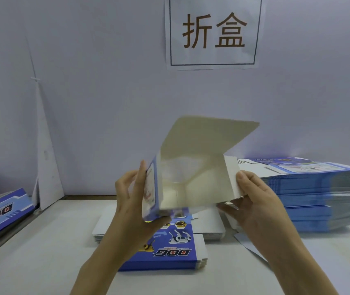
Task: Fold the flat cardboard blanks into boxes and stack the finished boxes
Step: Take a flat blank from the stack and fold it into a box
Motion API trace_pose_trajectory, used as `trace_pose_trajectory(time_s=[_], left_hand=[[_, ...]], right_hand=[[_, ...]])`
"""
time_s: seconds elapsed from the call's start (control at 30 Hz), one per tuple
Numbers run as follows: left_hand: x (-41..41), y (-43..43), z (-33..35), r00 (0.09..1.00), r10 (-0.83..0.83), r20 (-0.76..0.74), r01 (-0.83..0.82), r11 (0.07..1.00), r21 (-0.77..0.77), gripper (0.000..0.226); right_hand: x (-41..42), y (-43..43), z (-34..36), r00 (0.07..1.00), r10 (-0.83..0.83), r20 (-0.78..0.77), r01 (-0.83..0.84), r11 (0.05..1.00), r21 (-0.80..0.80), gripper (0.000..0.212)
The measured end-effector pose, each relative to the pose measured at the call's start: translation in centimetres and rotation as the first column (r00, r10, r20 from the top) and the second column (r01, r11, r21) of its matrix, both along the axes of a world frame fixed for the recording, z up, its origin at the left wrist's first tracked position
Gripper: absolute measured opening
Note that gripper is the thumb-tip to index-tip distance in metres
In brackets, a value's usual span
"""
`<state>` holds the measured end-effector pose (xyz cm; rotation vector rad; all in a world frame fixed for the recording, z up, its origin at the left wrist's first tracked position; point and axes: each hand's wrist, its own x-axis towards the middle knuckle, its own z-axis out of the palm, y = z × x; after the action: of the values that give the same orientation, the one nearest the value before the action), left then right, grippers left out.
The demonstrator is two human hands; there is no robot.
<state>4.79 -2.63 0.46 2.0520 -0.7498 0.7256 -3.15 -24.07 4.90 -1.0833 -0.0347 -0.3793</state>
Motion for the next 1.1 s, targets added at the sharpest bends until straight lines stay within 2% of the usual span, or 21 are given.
trace_pose_trajectory(time_s=[0.03,0.1,0.2,0.23,0.3,0.37,0.5,0.6,0.67,0.73,0.8,0.9,0.97,1.03,1.07,1.1], left_hand=[[0.1,0.0,0.0,0.998,0.006,-0.062,-0.007,1.0,-0.02,0.113],[-1.0,0.1,1.1,0.978,-0.048,-0.203,0.021,0.991,-0.135,0.092],[-2.2,0.3,2.7,0.916,-0.303,-0.261,0.201,0.913,-0.354,0.042],[-2.7,0.1,3.2,0.885,-0.378,-0.271,0.241,0.87,-0.43,0.035],[-3.5,-0.5,3.7,0.877,-0.394,-0.274,0.206,0.825,-0.526,0.036],[-3.7,-0.9,3.9,0.932,-0.277,-0.234,0.11,0.83,-0.546,0.039],[-3.4,-0.3,4.0,0.934,-0.258,-0.249,0.036,0.759,-0.65,0.017],[-3.0,-0.1,3.8,0.937,-0.225,-0.266,0.001,0.765,-0.644,0.013],[-2.9,0.0,3.7,0.923,-0.231,-0.306,-0.02,0.769,-0.639,0.014],[-2.8,-0.1,3.7,0.825,-0.429,-0.369,0.008,0.661,-0.751,0.012],[-2.9,-0.3,3.9,0.664,-0.656,-0.359,0.025,0.5,-0.866,0.018],[-2.7,0.0,3.8,0.613,-0.73,-0.302,0.023,0.398,-0.917,0.019],[-2.8,0.1,3.9,0.601,-0.745,-0.289,0.064,0.405,-0.912,0.02],[-2.9,-0.4,3.6,0.607,-0.722,-0.331,0.084,0.472,-0.878,0.02],[-3.0,-0.7,3.5,0.644,-0.683,-0.344,0.081,0.508,-0.858,0.02],[-3.1,-0.9,3.3,0.726,-0.605,-0.326,0.094,0.558,-0.825,0.02]], right_hand=[[0.0,0.0,0.0,0.999,-0.036,0.009,0.036,0.999,0.012,0.016],[0.1,-0.1,-0.1,0.993,-0.119,0.02,0.119,0.993,-0.018,0.019],[0.2,0.0,-0.3,0.973,-0.213,0.086,0.223,0.966,-0.13,0.016],[0.2,0.1,-0.4,0.967,-0.229,0.115,0.246,0.955,-0.166,0.015],[0.3,0.3,-0.4,0.959,-0.232,0.161,0.264,0.939,-0.222,0.012],[0.4,0.3,-0.5,0.96,-0.213,0.182,0.255,0.933,-0.252,0.011],[0.4,0.0,-0.6,0.976,-0.137,0.17,0.179,0.947,-0.265,0.019],[0.5,-0.3,-0.8,0.986,-0.082,0.144,0.109,0.975,-0.191,0.01],[0.8,-0.4,-1.0,0.995,-0.05,0.09,0.061,0.991,-0.116,0.017],[1.3,-0.7,-1.3,1.0,0.016,-0.014,-0.016,1.0,-0.01,0.025],[1.7,-0.7,-1.7,0.981,0.156,-0.118,-0.146,0.985,0.093,0.025],[2.0,-0.8,-2.1,0.959,0.243,-0.143,-0.226,0.966,0.126,0.029],[2.1,-0.9,-2.2,0.97,0.209,-0.123,-0.192,0.971,0.141,0.033],[2.4,-0.9,-2.4,0.98,0.128,-0.15,-0.116,0.989,0.088,0.021],[2.5,-0.8,-2.5,0.982,0.091,-0.165,-0.08,0.994,0.074,0.019],[2.7,-0.7,-2.5,0.982,0.062,-0.18,-0.051,0.996,0.07,0.02]])
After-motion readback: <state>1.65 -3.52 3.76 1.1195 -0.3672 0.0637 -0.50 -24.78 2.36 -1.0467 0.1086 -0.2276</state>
